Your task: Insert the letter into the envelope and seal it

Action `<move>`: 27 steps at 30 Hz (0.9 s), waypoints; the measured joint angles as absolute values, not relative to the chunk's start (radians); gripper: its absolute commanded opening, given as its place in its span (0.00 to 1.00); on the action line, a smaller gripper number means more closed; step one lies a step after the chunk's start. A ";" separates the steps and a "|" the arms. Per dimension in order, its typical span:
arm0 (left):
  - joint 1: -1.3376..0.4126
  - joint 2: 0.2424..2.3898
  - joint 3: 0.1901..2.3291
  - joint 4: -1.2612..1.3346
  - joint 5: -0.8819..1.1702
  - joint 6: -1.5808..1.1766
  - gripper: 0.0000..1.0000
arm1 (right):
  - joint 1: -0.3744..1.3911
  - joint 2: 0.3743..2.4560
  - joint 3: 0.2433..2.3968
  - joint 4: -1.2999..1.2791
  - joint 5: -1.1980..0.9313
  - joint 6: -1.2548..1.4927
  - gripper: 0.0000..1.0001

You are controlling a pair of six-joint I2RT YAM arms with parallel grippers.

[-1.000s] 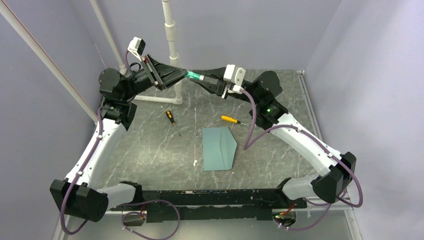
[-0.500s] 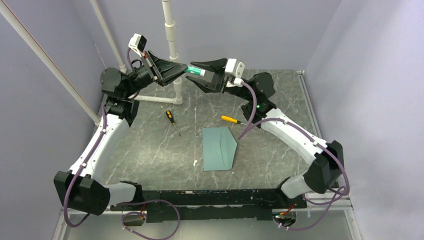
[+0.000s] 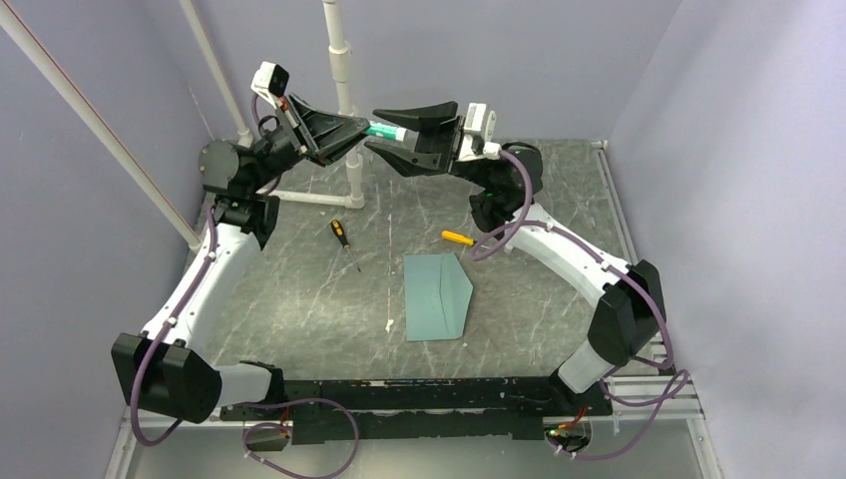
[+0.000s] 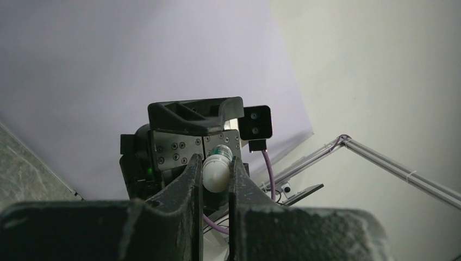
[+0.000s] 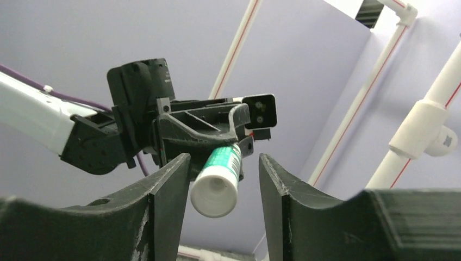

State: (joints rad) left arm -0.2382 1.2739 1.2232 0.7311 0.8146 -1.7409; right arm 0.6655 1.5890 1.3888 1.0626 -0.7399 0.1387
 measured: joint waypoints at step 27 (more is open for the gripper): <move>-0.237 1.275 1.221 0.762 0.806 -1.748 0.02 | 0.667 1.604 1.459 1.039 -0.790 0.153 0.46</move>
State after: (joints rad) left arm -0.2367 1.2747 1.2213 0.7616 0.8062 -1.7485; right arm 0.6674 1.6043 1.4593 1.0393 -0.7902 0.1528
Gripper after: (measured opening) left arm 0.164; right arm 0.445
